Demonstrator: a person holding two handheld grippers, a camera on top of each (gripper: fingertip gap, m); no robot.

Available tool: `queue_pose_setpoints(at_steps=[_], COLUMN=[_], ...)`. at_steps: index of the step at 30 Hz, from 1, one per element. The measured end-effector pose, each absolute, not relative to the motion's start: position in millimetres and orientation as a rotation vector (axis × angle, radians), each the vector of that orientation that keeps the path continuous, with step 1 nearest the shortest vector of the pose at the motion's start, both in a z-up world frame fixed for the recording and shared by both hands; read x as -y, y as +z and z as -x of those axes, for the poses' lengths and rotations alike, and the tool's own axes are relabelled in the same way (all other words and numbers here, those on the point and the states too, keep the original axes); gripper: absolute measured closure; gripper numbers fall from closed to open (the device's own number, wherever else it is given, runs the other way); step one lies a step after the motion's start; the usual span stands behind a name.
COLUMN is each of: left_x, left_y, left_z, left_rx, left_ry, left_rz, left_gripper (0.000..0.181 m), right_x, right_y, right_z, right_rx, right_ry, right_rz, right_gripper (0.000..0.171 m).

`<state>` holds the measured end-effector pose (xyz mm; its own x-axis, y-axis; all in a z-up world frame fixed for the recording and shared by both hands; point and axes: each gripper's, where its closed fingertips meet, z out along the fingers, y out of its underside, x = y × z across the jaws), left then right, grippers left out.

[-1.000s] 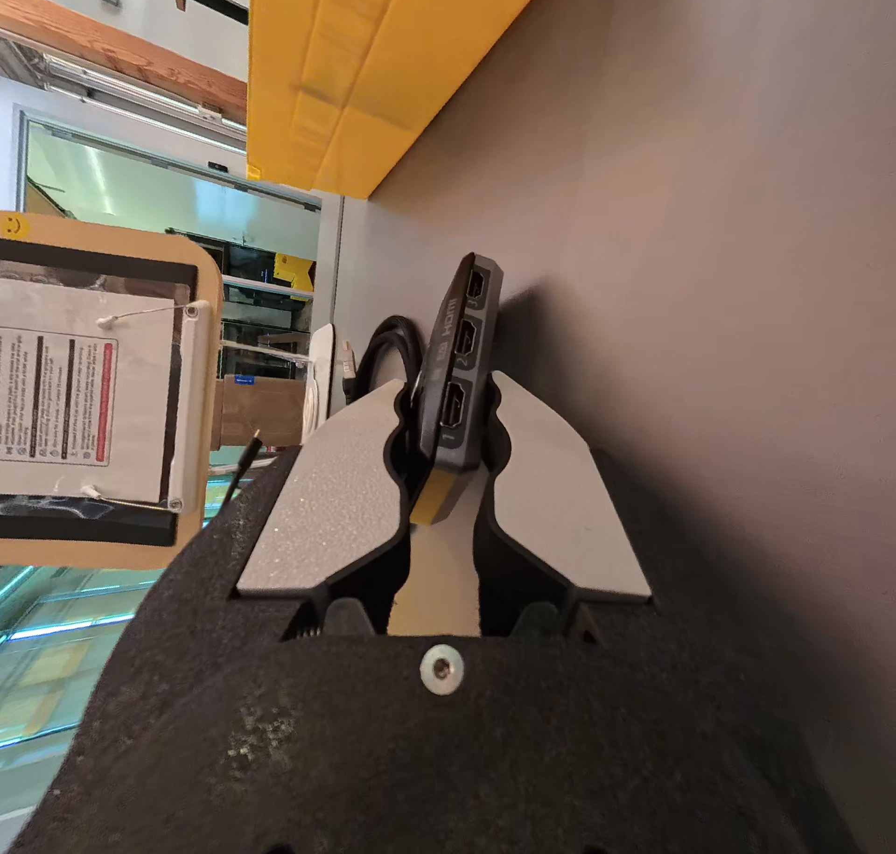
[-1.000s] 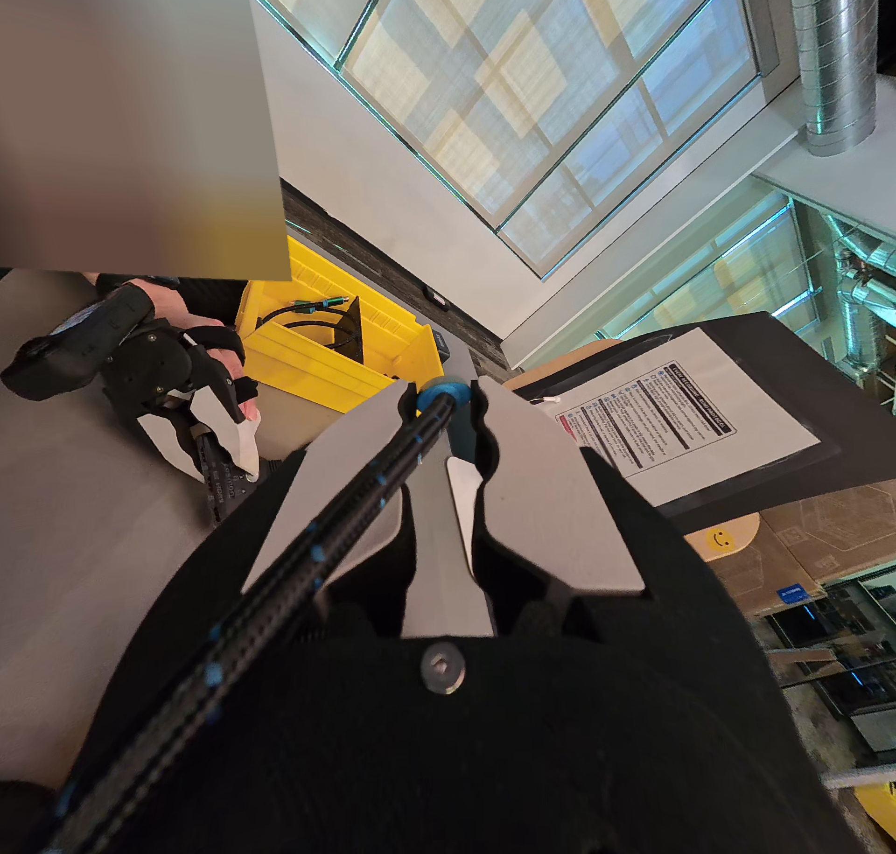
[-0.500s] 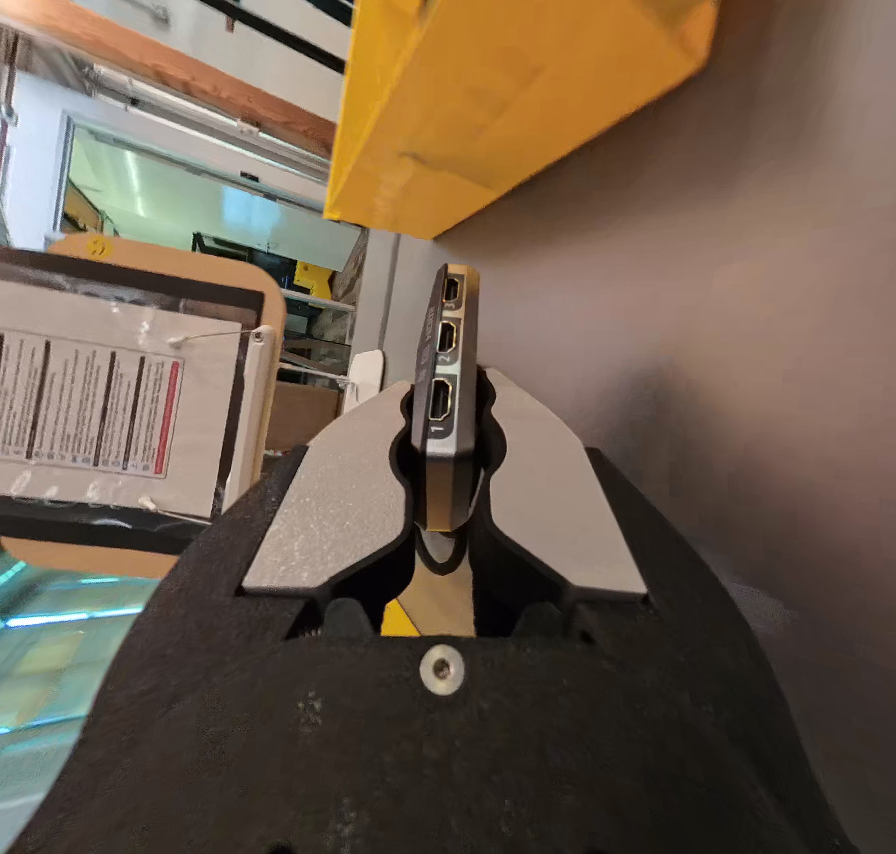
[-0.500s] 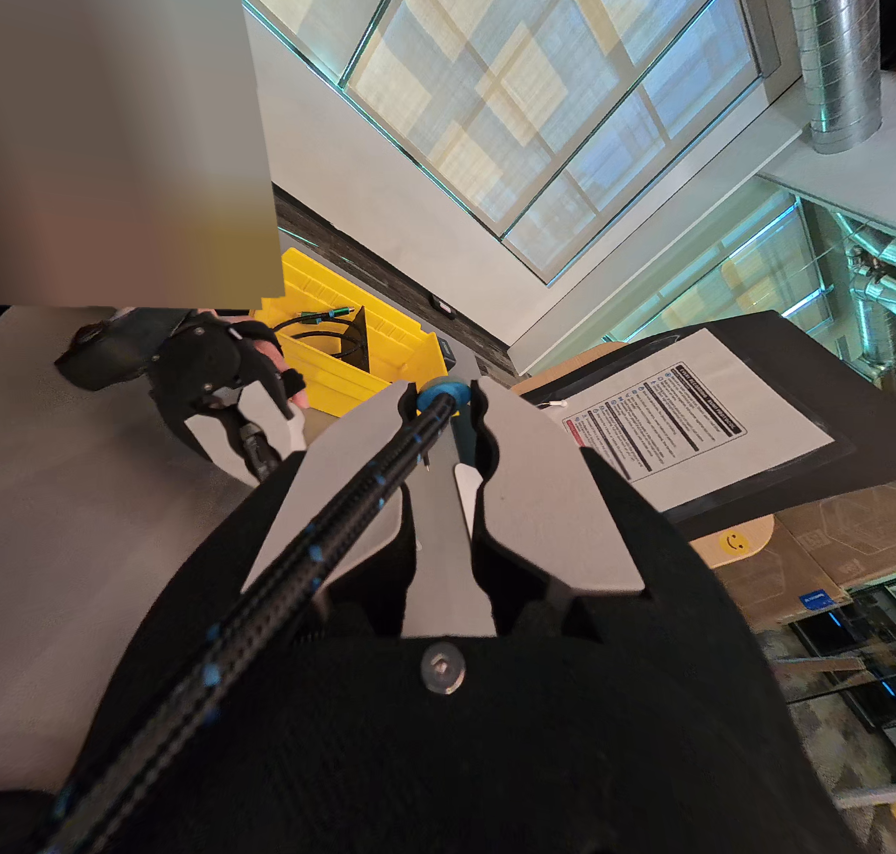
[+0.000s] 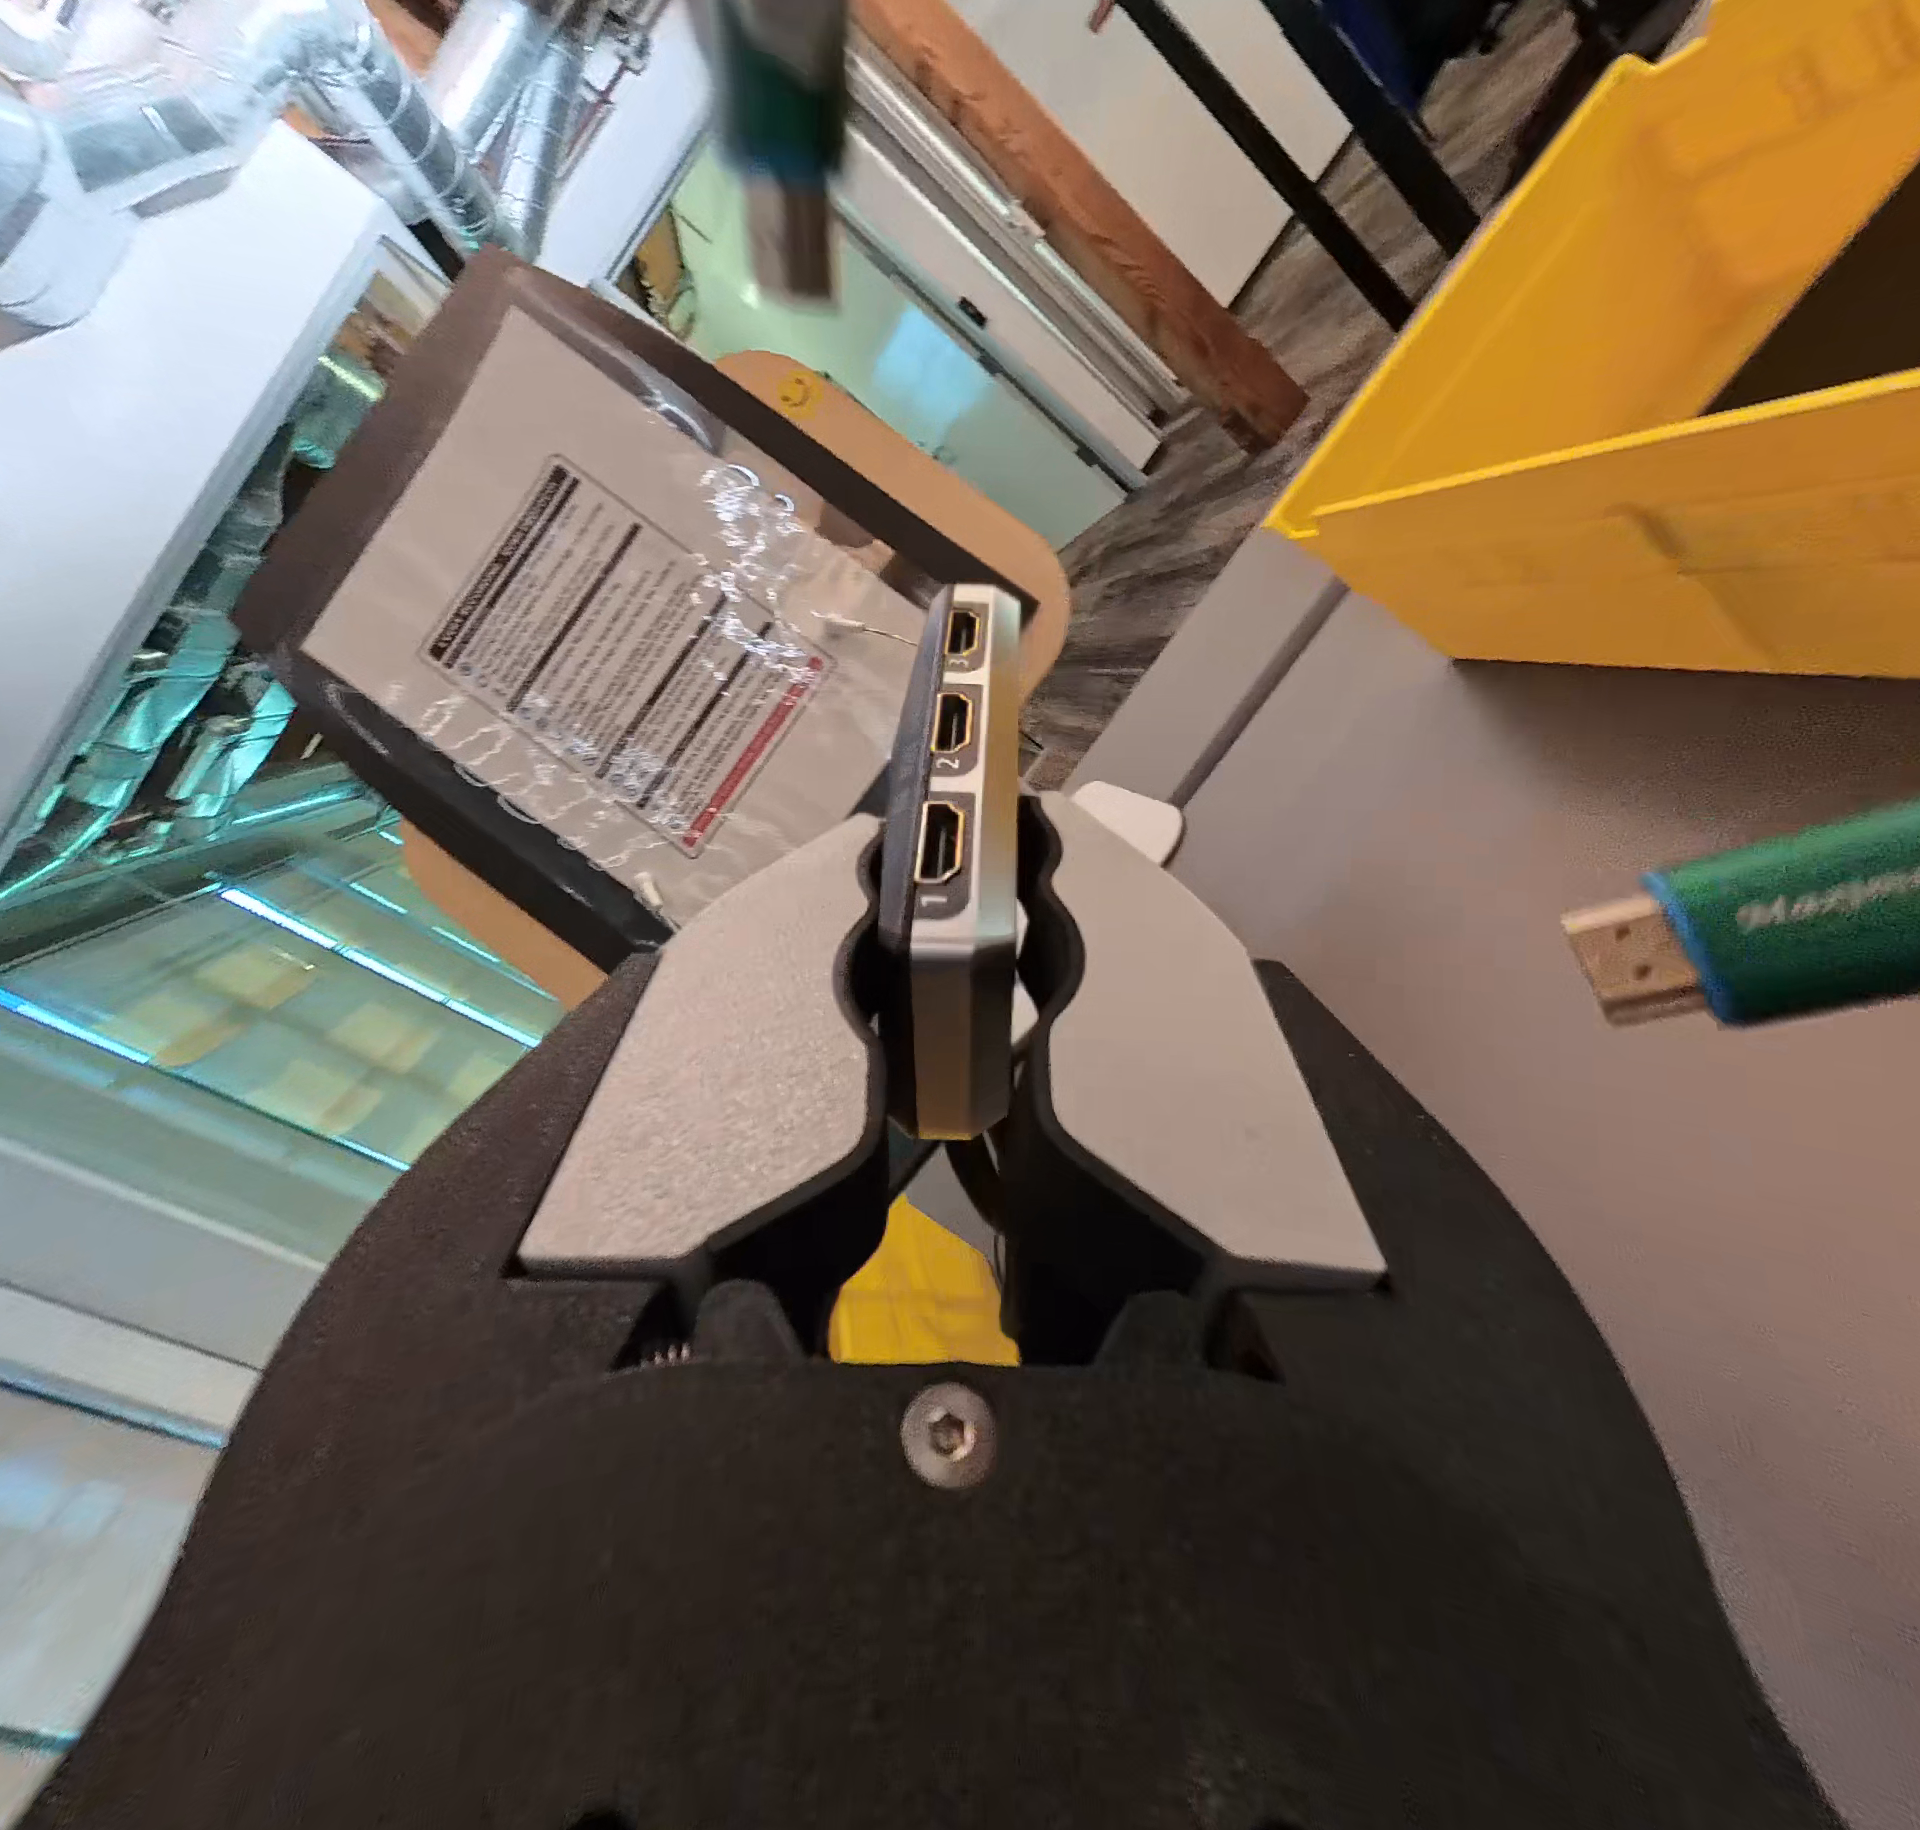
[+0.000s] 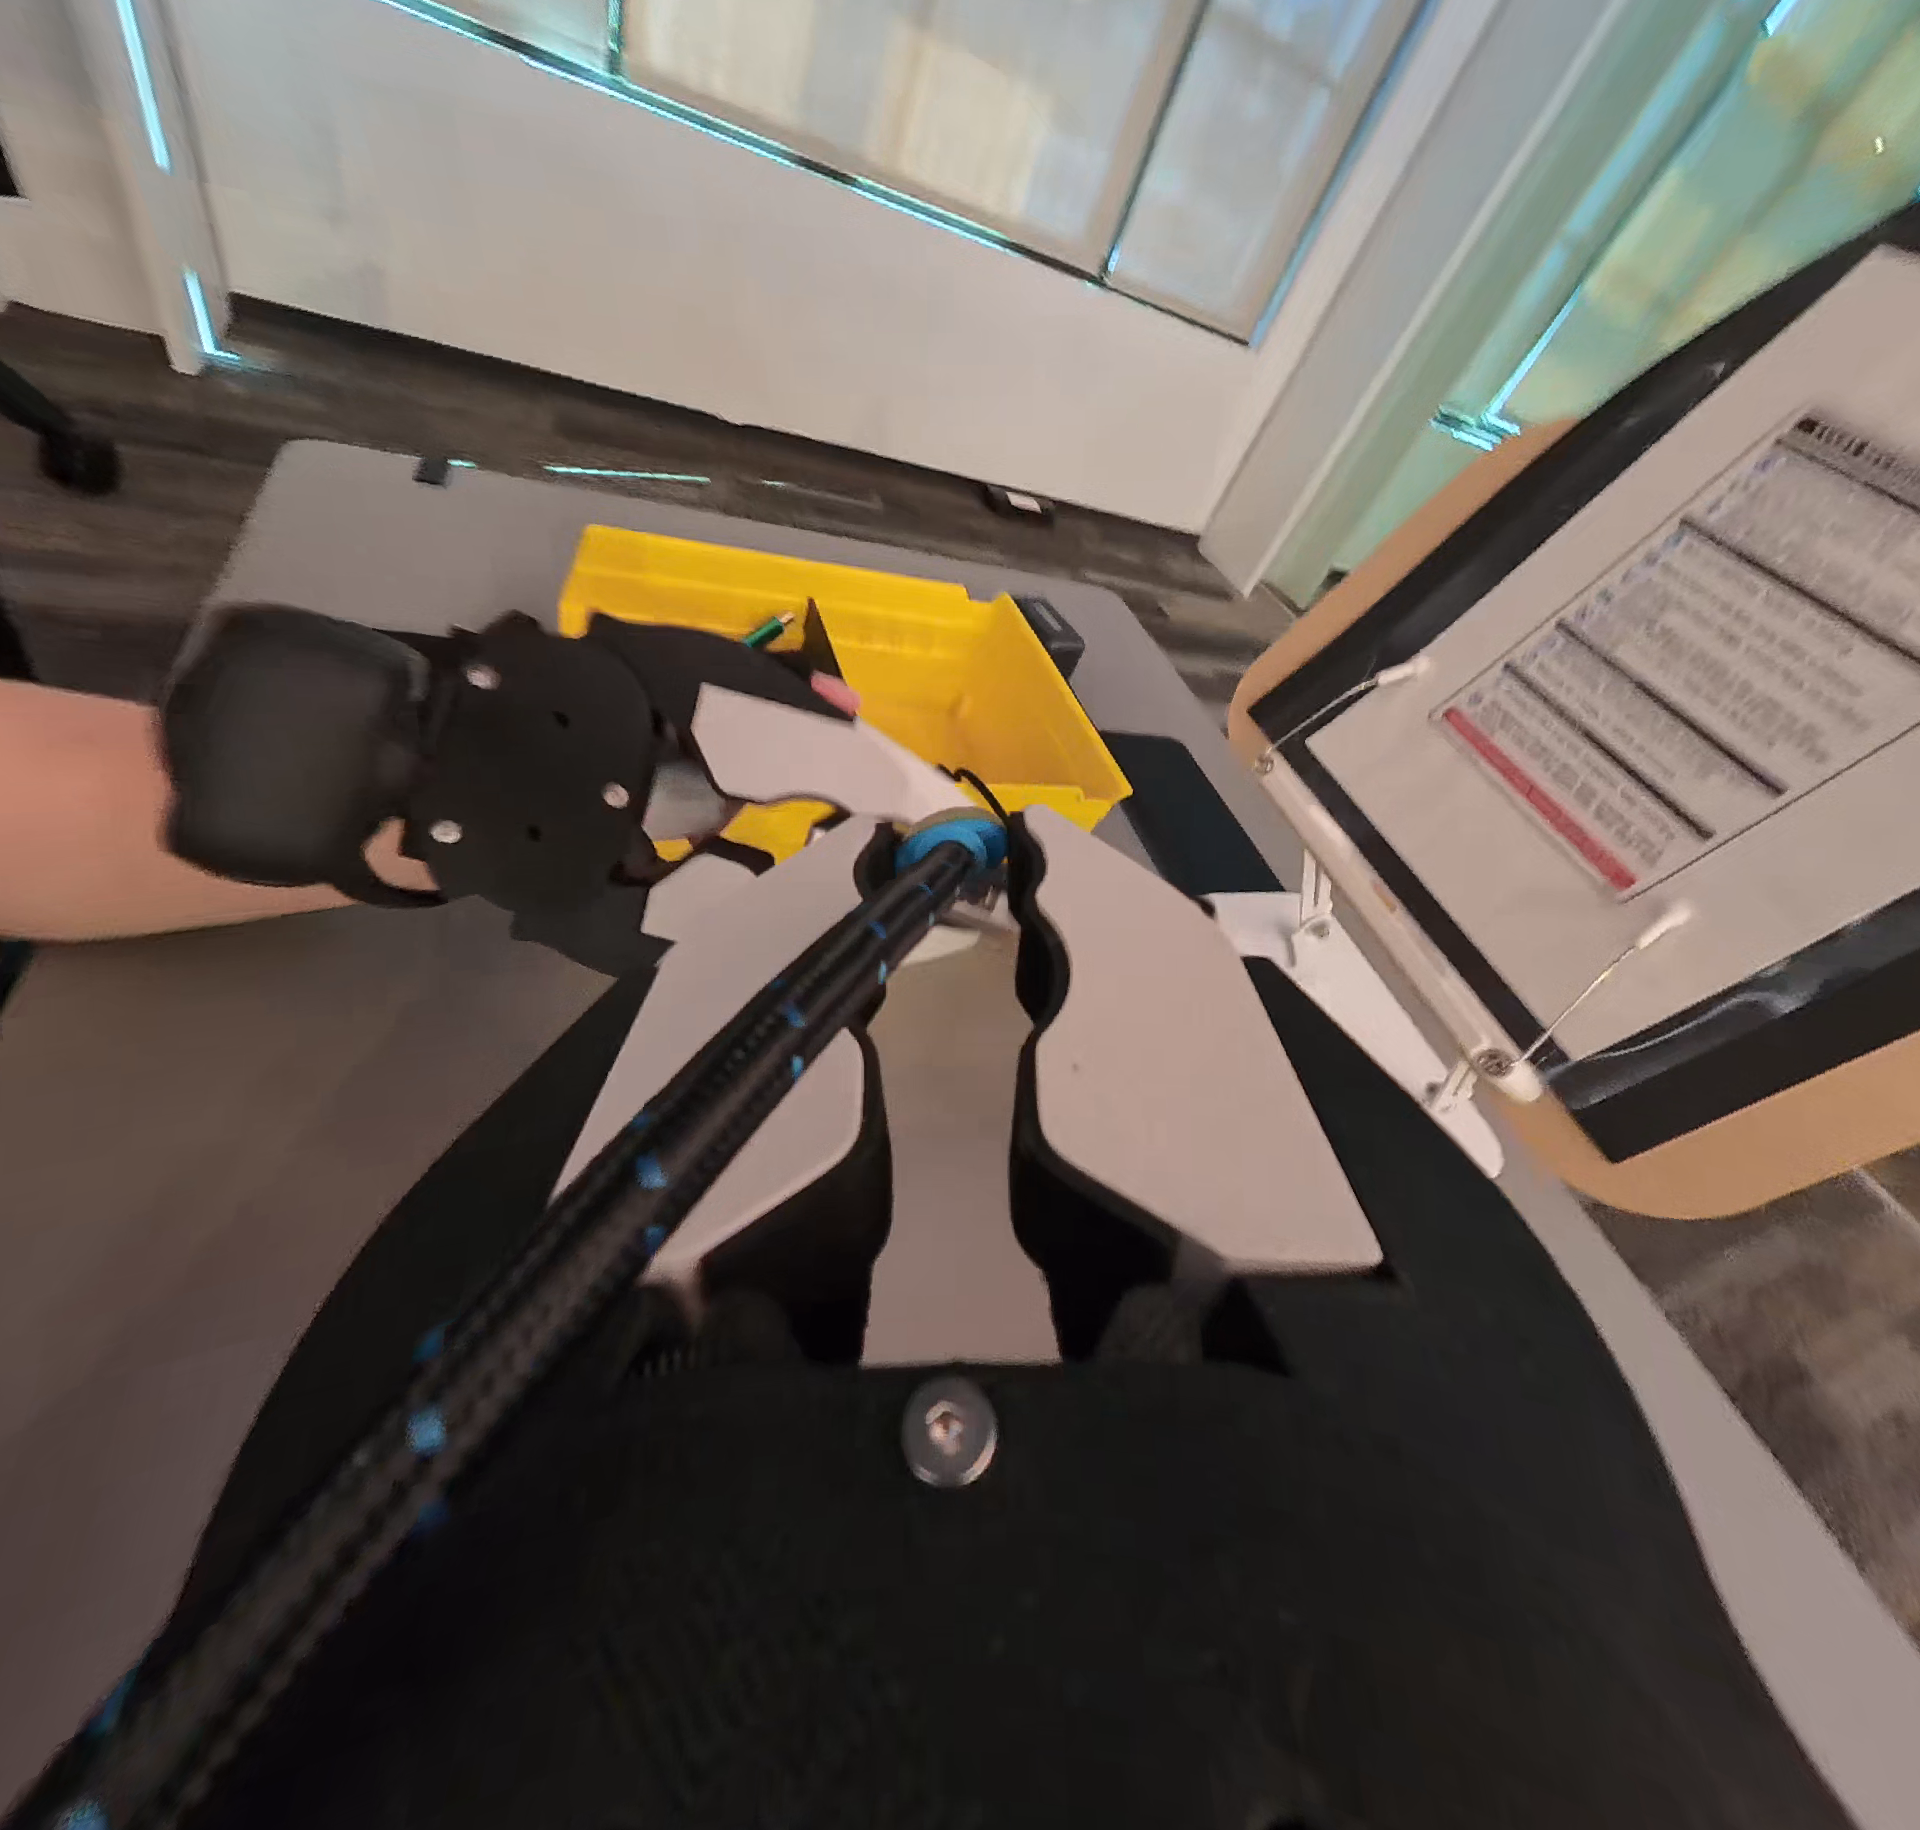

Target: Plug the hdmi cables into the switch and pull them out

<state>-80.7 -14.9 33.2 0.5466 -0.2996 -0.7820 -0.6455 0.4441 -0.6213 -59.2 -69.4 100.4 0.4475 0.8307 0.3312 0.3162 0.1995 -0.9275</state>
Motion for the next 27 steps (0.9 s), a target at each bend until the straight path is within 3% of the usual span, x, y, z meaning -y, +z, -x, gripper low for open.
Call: queue_pose_setpoints(at_steps=[27], left_x=[34.6], left_y=[43.9], left_z=[96.4], left_rx=[-0.962], left_ry=[0.161], left_rz=[1.061], left_gripper=[0.16], right_x=[69.3], right_y=[82.0], right_z=[81.4], right_rx=[1.015], right_ry=[1.027], right_rz=[1.419], right_gripper=[0.149])
